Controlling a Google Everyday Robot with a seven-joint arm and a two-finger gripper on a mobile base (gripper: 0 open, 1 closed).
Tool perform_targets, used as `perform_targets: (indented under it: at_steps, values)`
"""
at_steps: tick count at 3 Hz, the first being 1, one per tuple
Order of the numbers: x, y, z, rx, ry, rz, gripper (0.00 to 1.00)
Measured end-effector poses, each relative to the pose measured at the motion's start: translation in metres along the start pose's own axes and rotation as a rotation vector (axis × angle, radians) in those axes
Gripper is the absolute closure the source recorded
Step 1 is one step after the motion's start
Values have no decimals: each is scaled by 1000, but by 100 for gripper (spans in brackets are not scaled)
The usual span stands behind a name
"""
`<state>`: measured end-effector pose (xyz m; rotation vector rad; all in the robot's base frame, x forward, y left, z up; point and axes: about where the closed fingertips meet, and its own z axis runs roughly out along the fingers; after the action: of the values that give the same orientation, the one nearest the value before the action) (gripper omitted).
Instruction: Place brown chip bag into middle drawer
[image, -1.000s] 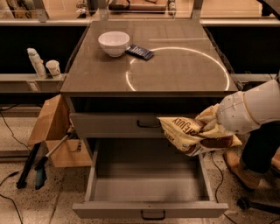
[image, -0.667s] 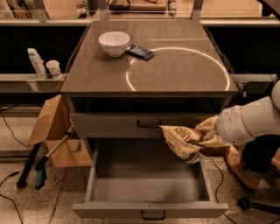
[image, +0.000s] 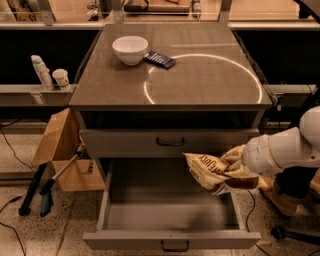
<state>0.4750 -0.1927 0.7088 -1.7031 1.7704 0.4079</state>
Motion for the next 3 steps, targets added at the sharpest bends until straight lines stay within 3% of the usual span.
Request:
perform_targets:
  at_steps: [1,3]
  values:
    - [28,11,25,-47,-1,64,100]
    - [57,26,51,-112,2,154,100]
